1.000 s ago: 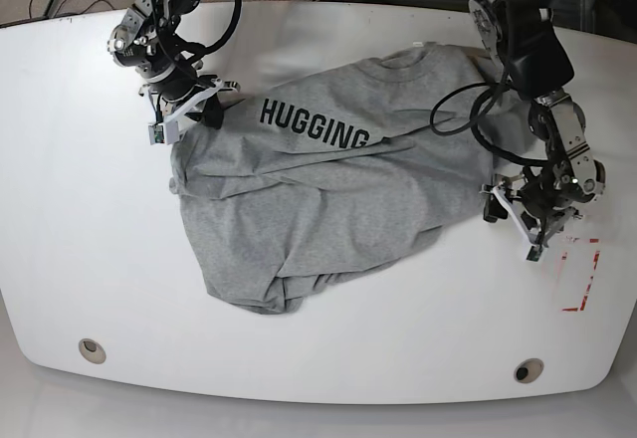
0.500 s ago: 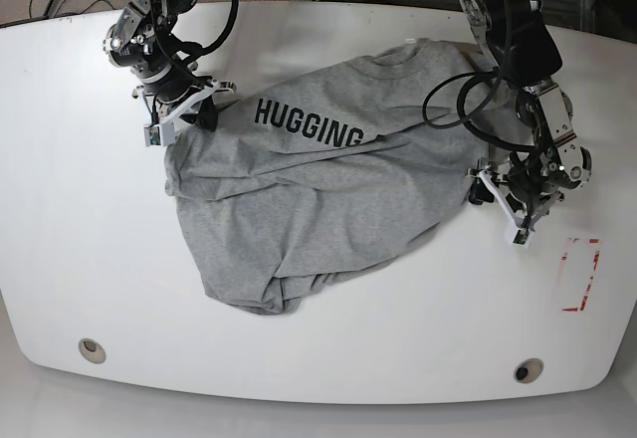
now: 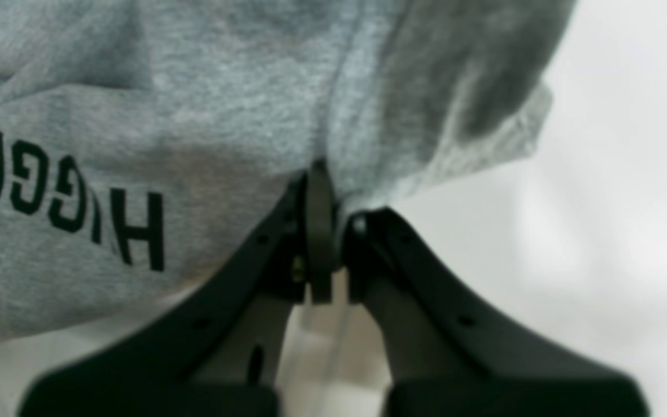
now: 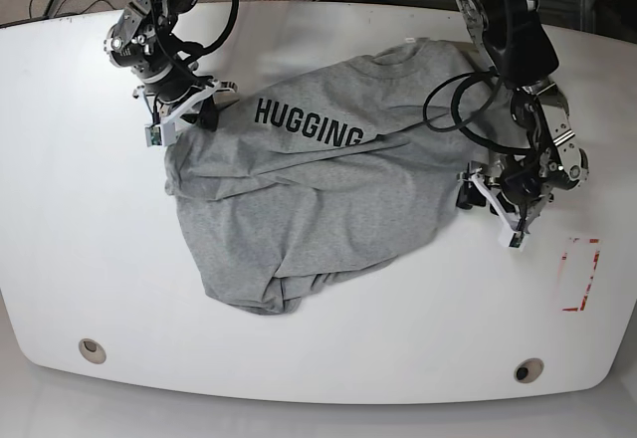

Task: Fold the T-shirt properly
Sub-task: 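Move the left gripper to the shirt's side edge and grasp it, then lift the shirt with both grippers and stretch it between them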

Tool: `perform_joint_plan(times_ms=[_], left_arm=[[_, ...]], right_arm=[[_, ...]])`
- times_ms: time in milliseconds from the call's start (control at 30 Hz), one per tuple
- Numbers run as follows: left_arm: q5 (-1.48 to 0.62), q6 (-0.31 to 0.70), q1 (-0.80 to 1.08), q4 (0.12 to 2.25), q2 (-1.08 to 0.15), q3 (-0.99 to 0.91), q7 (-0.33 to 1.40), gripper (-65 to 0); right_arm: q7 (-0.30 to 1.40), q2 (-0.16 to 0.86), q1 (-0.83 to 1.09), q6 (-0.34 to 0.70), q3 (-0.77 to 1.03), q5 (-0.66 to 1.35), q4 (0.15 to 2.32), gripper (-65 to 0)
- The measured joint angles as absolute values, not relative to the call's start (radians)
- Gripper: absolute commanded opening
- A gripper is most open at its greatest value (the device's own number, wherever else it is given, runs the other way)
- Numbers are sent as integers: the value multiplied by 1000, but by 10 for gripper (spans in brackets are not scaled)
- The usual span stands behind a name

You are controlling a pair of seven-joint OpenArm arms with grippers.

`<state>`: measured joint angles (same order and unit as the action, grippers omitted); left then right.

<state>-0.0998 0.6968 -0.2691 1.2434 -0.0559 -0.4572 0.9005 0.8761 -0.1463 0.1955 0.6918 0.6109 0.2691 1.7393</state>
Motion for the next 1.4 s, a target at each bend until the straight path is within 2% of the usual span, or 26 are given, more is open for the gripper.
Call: perform_joint_plan(times_ms=[267, 567, 933, 1000, 1300, 1400], left_arm=[[-144, 696, -276, 1243, -54, -452, 959, -261], [-191, 697, -298, 1240, -47, -300, 968, -261], [-187, 696, -289, 1238, -41, -288, 971, -276], [-187, 696, -289, 1234, -42, -285, 970, -319], [-205, 697, -300, 1138, -47, -210, 905, -625], [-216, 698, -303, 1119, -55, -208, 882, -650]], right_arm=[[876, -147, 196, 692, 588, 270, 1739, -640], [877, -147, 196, 692, 590, 269, 1739, -640], [876, -147, 195, 692, 590, 268, 1739, -640], [876, -147, 196, 692, 590, 268, 1739, -640], [876, -147, 196, 692, 590, 268, 1739, -640], [876, -147, 196, 692, 590, 268, 1739, -640]])
